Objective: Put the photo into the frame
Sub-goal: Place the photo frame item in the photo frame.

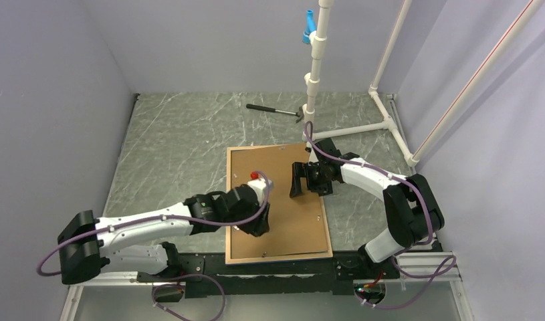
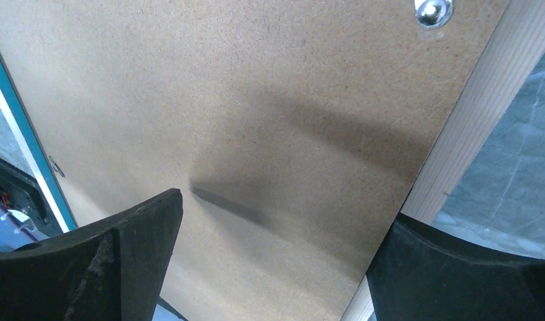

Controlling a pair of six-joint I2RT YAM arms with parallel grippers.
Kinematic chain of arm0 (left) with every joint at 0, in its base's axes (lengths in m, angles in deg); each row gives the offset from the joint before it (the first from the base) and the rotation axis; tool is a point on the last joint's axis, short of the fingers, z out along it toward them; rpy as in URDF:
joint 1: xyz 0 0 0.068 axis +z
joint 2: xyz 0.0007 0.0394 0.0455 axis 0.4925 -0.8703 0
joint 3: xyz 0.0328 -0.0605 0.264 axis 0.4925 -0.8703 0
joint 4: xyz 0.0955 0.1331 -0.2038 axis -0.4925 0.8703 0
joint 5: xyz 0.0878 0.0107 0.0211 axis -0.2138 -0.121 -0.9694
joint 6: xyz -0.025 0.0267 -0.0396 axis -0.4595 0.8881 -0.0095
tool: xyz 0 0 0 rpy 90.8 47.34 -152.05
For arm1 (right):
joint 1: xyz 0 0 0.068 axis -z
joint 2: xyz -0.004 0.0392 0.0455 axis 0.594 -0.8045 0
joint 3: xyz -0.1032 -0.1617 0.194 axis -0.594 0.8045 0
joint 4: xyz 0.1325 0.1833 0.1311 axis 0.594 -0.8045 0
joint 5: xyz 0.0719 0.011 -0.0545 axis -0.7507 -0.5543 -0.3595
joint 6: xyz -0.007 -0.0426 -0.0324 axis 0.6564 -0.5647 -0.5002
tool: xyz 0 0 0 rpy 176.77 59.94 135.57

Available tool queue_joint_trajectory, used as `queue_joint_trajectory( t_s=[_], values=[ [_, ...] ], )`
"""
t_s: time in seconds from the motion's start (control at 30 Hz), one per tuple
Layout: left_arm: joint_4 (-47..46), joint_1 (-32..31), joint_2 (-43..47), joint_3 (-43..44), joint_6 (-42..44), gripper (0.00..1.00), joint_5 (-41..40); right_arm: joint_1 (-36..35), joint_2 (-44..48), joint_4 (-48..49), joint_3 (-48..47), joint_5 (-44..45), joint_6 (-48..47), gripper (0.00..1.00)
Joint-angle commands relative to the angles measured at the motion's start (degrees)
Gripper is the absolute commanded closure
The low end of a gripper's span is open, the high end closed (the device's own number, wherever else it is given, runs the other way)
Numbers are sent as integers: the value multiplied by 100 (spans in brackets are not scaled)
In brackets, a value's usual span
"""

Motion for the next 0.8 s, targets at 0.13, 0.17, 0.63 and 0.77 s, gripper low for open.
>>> queue_joint_trajectory(
  t_s=[0.13, 0.17, 0.63, 0.77],
  values=[
    [-314, -1380, -1153, 550, -254, 75, -49, -10, 248, 35, -199, -197, 10, 0],
    [-273, -1492, -1341, 655, -291, 79, -67, -12, 253, 46, -189, -198, 11, 0],
    [230, -2138, -2093, 766, -1096, 100, -762, -9, 252, 43, -155, -207, -29, 0],
    [249, -2130, -1709, 464, -1311, 100, -1069, -13, 251, 56, -144, -216, -11, 0]
  ],
)
